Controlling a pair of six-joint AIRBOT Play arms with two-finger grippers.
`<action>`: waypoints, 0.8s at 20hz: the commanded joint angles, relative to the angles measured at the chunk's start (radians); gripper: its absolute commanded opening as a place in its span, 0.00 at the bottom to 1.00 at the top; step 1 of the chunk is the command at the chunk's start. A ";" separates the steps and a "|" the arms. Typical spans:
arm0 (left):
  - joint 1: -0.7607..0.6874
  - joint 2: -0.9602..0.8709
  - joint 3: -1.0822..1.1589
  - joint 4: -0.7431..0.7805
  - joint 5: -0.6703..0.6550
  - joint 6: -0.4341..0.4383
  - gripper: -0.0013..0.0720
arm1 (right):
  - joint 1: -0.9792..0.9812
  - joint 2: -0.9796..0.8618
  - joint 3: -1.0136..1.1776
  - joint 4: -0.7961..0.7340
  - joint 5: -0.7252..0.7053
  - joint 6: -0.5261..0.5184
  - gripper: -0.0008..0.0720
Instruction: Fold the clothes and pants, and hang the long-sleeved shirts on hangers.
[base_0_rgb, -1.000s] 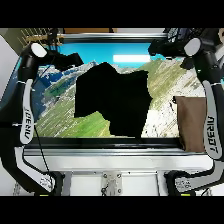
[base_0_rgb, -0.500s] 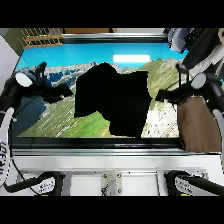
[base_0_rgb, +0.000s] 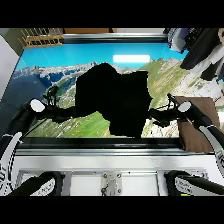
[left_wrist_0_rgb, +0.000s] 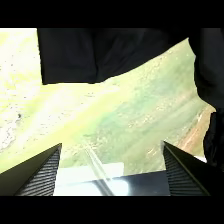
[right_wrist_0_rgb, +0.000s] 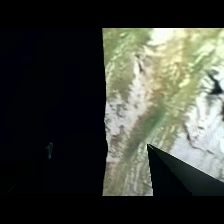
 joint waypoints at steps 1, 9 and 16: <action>-0.026 0.011 -0.017 0.000 0.049 -0.002 0.94 | 0.021 -0.048 -0.018 0.143 -0.077 -0.082 0.90; -0.025 0.011 -0.016 0.001 0.080 -0.020 0.94 | 0.122 -0.074 -0.018 0.156 -0.147 -0.085 0.90; 0.031 0.011 -0.017 0.005 0.075 -0.132 0.94 | 0.117 -0.063 -0.013 0.150 -0.147 -0.129 0.04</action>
